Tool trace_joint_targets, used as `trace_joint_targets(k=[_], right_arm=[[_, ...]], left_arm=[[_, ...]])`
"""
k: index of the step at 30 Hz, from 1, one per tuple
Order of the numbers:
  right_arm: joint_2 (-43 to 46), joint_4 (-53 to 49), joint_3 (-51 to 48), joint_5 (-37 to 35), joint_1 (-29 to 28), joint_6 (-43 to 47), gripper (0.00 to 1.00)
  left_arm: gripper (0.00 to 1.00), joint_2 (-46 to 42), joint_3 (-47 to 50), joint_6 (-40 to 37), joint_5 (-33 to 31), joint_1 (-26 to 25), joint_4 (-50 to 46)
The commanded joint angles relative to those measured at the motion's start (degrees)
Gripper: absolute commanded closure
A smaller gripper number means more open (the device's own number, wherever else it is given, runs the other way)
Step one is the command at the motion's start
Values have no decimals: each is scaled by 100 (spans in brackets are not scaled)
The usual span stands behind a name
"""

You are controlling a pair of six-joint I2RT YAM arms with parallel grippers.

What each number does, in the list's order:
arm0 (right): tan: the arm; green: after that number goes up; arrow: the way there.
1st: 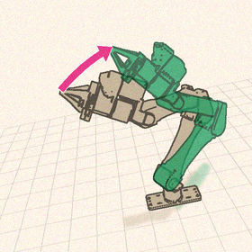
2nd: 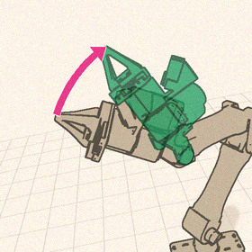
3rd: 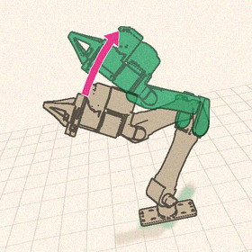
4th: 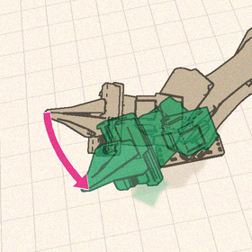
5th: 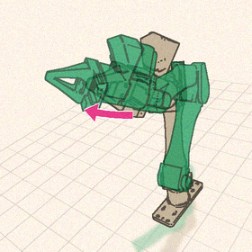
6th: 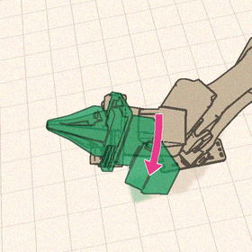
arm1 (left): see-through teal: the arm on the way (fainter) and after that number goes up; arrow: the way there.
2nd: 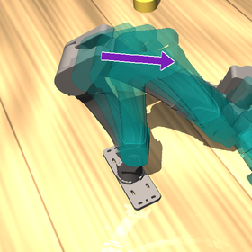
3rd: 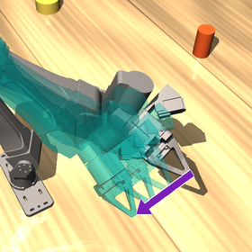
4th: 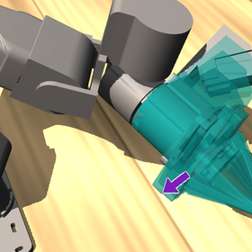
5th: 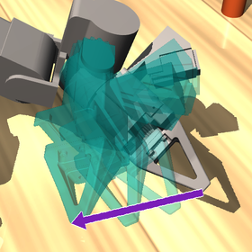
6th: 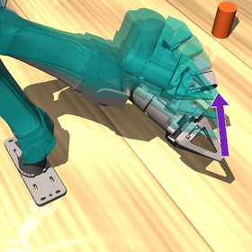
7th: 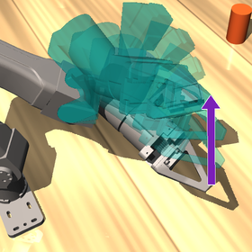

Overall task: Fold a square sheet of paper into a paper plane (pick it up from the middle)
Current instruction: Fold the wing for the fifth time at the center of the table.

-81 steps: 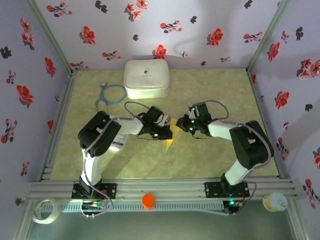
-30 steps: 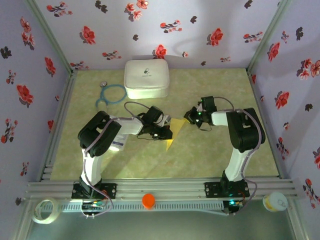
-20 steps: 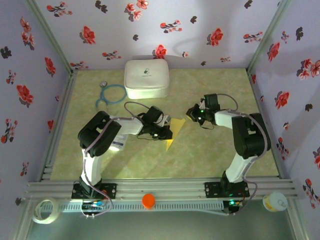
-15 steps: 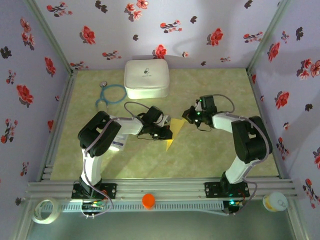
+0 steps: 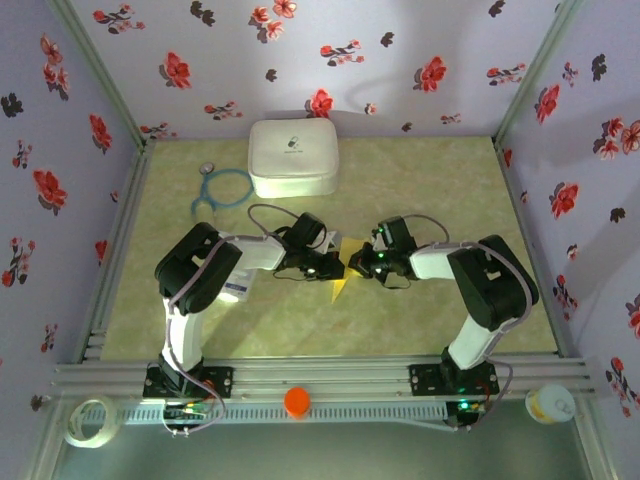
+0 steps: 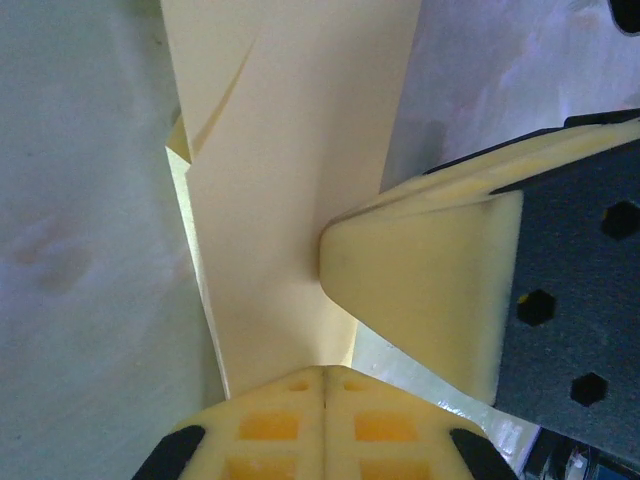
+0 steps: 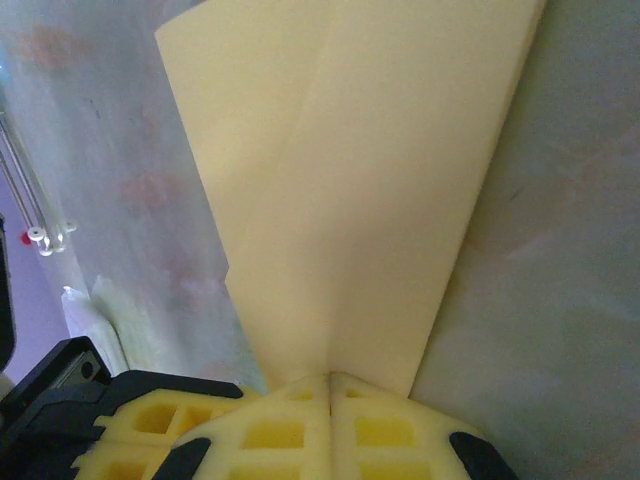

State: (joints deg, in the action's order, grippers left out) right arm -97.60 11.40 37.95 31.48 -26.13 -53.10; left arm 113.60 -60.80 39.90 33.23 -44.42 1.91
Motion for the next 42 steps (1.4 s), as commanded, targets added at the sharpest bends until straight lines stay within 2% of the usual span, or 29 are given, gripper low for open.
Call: trace_joint_targets(k=[1,5,12,16,18,27,34,42], right_arm=[[-117,1,-120,-219,-42,-93,100],[-18,-313,-30,-519,-31,-34,100],[-97,-623,693,-310,359,323,99],[-301,50,630,74,590,138,99],[-383,20,671,126,599,159,99],[-787,-224,564,-236,635,277,100],[-771,-228,517,-204,630,300,100],[-800,-105,454,-187,630,230,100]], left_arm=[[100,180,305,-71,-348,-56,-824],[100,162,321,-83,-353,-62,-846],[100,191,305,-79,-361,-58,-859],[100,138,314,-97,-366,-59,-886],[100,122,309,-84,-375,-60,-869],[100,-133,227,-43,-195,-58,-750],[100,-303,-627,-55,72,-18,-1044],[100,367,-1241,68,326,-34,-1039]])
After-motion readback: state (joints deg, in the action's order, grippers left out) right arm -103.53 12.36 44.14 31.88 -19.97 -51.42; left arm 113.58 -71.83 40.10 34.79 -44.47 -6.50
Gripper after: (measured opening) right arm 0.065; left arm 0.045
